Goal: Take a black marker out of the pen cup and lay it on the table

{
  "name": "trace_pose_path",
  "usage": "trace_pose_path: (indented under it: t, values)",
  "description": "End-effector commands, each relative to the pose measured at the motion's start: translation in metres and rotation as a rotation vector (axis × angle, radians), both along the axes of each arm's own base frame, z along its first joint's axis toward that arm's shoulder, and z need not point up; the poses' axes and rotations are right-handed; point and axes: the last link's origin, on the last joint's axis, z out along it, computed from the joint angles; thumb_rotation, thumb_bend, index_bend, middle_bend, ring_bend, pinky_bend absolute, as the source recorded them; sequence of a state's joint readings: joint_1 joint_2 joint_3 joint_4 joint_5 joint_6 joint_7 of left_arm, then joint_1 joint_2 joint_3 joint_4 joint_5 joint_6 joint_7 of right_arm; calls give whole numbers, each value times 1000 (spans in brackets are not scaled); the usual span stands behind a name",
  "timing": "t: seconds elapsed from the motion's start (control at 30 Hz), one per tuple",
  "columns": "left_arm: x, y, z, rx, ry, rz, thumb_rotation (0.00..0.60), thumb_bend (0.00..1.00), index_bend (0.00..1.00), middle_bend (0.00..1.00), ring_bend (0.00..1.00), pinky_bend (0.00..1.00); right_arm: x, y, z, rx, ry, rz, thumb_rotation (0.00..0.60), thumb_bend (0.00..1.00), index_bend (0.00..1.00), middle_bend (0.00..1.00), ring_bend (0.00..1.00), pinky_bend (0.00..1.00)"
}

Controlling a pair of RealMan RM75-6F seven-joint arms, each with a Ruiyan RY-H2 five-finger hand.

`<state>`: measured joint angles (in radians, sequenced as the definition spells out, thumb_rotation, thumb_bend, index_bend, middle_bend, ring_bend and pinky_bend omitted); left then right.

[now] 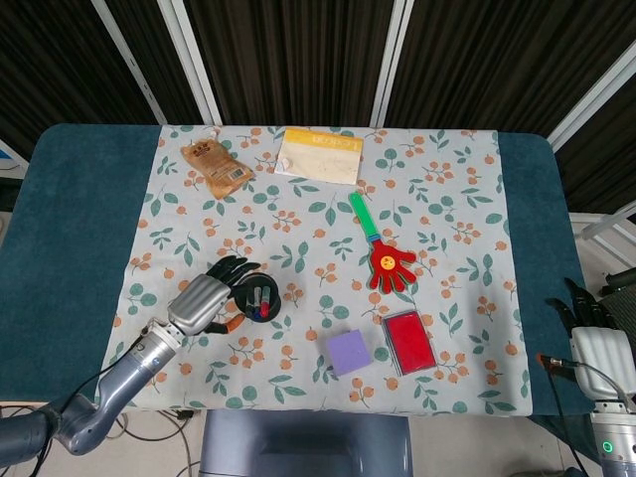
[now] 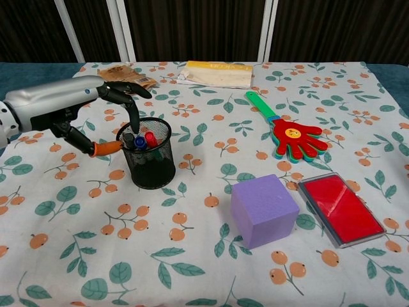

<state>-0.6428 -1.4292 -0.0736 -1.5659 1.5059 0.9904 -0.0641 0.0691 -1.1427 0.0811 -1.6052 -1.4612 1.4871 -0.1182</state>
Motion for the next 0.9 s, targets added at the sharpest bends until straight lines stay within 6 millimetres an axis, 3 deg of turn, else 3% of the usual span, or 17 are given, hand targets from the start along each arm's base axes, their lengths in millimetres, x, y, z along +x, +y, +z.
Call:
trace_pose_path:
  t: [0.03, 0.9]
  values:
    - [1, 0, -1, -1, 1, -4, 600, 368, 442, 88, 0, 0, 0, 0, 0, 0, -1, -1, 600, 54, 247, 33, 91, 191]
    - [1, 2, -6, -8, 19, 3, 600, 369, 452, 89, 0, 0, 0, 0, 0, -1, -1, -9, 600, 54, 247, 33, 91, 191]
